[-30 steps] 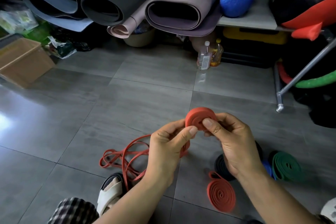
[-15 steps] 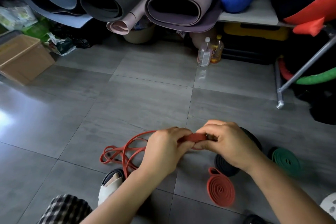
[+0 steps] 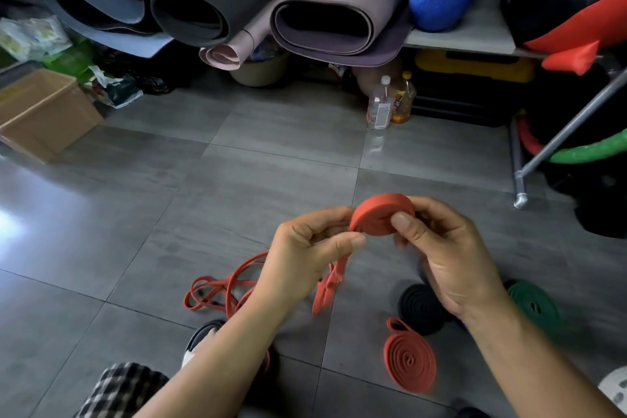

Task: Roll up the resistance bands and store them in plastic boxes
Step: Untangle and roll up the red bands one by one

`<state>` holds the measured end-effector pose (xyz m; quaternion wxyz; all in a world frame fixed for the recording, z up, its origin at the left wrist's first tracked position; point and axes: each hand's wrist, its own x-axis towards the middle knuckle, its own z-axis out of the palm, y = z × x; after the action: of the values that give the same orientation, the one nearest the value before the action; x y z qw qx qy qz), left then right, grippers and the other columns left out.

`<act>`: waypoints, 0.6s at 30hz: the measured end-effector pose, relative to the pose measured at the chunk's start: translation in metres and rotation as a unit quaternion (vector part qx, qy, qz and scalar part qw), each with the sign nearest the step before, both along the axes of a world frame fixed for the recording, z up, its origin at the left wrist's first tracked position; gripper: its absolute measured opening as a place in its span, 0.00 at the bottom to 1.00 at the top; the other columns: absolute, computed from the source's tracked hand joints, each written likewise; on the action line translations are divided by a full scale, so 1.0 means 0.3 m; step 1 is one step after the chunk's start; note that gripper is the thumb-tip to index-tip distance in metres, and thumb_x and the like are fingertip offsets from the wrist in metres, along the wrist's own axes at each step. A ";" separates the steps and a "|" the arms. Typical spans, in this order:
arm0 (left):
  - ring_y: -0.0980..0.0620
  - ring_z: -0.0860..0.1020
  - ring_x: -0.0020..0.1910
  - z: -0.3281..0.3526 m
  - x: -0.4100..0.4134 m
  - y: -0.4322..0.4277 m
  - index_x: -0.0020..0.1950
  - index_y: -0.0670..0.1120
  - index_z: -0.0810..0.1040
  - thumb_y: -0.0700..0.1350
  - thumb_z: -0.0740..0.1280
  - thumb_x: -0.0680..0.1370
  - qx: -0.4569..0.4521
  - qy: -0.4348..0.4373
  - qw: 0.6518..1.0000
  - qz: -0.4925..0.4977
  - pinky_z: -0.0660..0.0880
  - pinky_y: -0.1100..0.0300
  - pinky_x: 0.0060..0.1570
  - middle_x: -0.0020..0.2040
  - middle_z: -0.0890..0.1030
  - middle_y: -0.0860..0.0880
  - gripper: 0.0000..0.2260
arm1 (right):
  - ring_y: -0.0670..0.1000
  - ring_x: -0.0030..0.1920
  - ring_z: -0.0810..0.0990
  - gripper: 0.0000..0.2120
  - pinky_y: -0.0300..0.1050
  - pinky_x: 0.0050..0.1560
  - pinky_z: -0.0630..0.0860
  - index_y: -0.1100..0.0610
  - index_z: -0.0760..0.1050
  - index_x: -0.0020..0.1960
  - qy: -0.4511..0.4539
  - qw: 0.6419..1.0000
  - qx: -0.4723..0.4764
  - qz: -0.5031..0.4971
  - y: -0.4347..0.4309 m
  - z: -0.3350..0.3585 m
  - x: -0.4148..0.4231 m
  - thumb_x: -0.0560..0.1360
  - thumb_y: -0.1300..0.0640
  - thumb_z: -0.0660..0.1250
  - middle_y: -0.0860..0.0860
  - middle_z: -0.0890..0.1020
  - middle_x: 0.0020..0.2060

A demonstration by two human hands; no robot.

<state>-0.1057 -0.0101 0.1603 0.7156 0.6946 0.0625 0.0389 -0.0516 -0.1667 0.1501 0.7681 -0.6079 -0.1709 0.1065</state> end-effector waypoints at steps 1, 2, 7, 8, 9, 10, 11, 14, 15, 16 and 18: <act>0.60 0.80 0.39 -0.005 -0.002 -0.011 0.44 0.54 0.81 0.41 0.75 0.64 0.012 -0.014 1.000 0.012 0.75 0.67 0.44 0.38 0.84 0.56 0.12 | 0.43 0.30 0.74 0.14 0.33 0.37 0.73 0.48 0.83 0.41 0.029 0.999 0.030 0.012 0.012 -0.009 -0.011 0.59 0.43 0.76 0.45 0.80 0.31; 0.60 0.80 0.39 -0.008 -0.004 -0.021 0.44 0.53 0.81 0.42 0.74 0.65 0.020 -0.028 0.999 0.027 0.75 0.67 0.44 0.38 0.84 0.56 0.11 | 0.43 0.31 0.75 0.16 0.34 0.38 0.74 0.49 0.83 0.42 0.062 0.996 0.062 0.026 0.024 -0.013 -0.024 0.58 0.42 0.76 0.46 0.81 0.32; 0.62 0.78 0.34 -0.006 -0.004 0.007 0.42 0.50 0.82 0.47 0.73 0.66 0.094 -0.021 0.991 0.094 0.73 0.70 0.39 0.34 0.82 0.57 0.06 | 0.45 0.37 0.81 0.12 0.36 0.39 0.76 0.51 0.82 0.46 0.111 0.993 -0.008 0.048 0.038 -0.007 -0.041 0.62 0.51 0.72 0.51 0.84 0.40; 0.60 0.77 0.34 -0.010 -0.001 0.022 0.40 0.52 0.83 0.49 0.74 0.67 0.184 -0.026 0.979 0.085 0.72 0.70 0.37 0.33 0.82 0.57 0.05 | 0.43 0.37 0.80 0.14 0.34 0.39 0.74 0.50 0.80 0.49 0.060 0.993 -0.095 0.036 0.027 -0.001 -0.031 0.63 0.51 0.71 0.50 0.82 0.43; 0.58 0.77 0.35 -0.018 -0.001 0.036 0.39 0.53 0.82 0.53 0.72 0.66 0.288 -0.039 0.954 0.067 0.70 0.68 0.35 0.33 0.81 0.55 0.06 | 0.42 0.36 0.78 0.18 0.32 0.39 0.73 0.48 0.78 0.53 -0.012 0.981 -0.190 0.029 0.012 0.007 -0.019 0.63 0.50 0.71 0.48 0.79 0.45; 0.55 0.75 0.36 -0.027 -0.002 0.045 0.42 0.53 0.80 0.57 0.68 0.66 0.373 -0.052 0.925 0.041 0.69 0.65 0.34 0.33 0.79 0.53 0.11 | 0.44 0.36 0.75 0.21 0.32 0.39 0.72 0.45 0.76 0.55 -0.084 0.958 -0.272 0.032 -0.001 0.012 -0.007 0.62 0.47 0.70 0.45 0.77 0.47; 0.55 0.74 0.37 -0.033 -0.003 0.046 0.44 0.53 0.78 0.60 0.65 0.65 0.419 -0.056 0.906 0.012 0.68 0.63 0.33 0.33 0.78 0.52 0.14 | 0.46 0.37 0.74 0.22 0.33 0.39 0.71 0.44 0.76 0.55 -0.140 0.932 -0.330 0.048 -0.011 0.011 0.001 0.62 0.45 0.70 0.44 0.76 0.46; 0.56 0.73 0.39 -0.021 -0.016 0.031 0.39 0.52 0.82 0.58 0.68 0.65 0.426 -0.021 0.904 -0.039 0.70 0.60 0.35 0.32 0.77 0.54 0.11 | 0.47 0.38 0.76 0.11 0.39 0.38 0.70 0.45 0.82 0.46 -0.191 0.903 -0.371 0.104 -0.017 0.006 0.006 0.64 0.46 0.73 0.45 0.78 0.38; 0.56 0.74 0.39 -0.019 -0.016 0.028 0.40 0.50 0.83 0.54 0.72 0.66 0.407 -0.008 0.913 -0.040 0.71 0.61 0.36 0.33 0.78 0.54 0.09 | 0.46 0.38 0.76 0.09 0.40 0.38 0.71 0.46 0.82 0.44 -0.190 0.907 -0.361 0.106 -0.017 -0.001 0.008 0.64 0.47 0.74 0.45 0.79 0.37; 0.56 0.75 0.38 -0.014 -0.015 0.028 0.39 0.50 0.83 0.50 0.75 0.67 0.373 0.008 0.927 -0.034 0.71 0.63 0.37 0.34 0.79 0.54 0.05 | 0.47 0.38 0.77 0.09 0.41 0.38 0.72 0.46 0.81 0.44 -0.184 0.915 -0.343 0.101 -0.018 -0.007 0.012 0.64 0.47 0.74 0.46 0.79 0.37; 0.58 0.75 0.33 0.002 -0.011 0.031 0.36 0.53 0.82 0.43 0.76 0.66 0.273 0.035 0.961 -0.006 0.71 0.66 0.35 0.33 0.79 0.54 0.06 | 0.49 0.38 0.79 0.10 0.45 0.40 0.75 0.46 0.82 0.44 -0.151 0.945 -0.279 0.077 -0.017 -0.010 0.019 0.64 0.44 0.73 0.48 0.80 0.38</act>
<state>-0.1090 -0.0008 0.1610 0.4966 0.8647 0.0707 0.0256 -0.0458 -0.1718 0.1470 0.5224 -0.7917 -0.2946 0.1160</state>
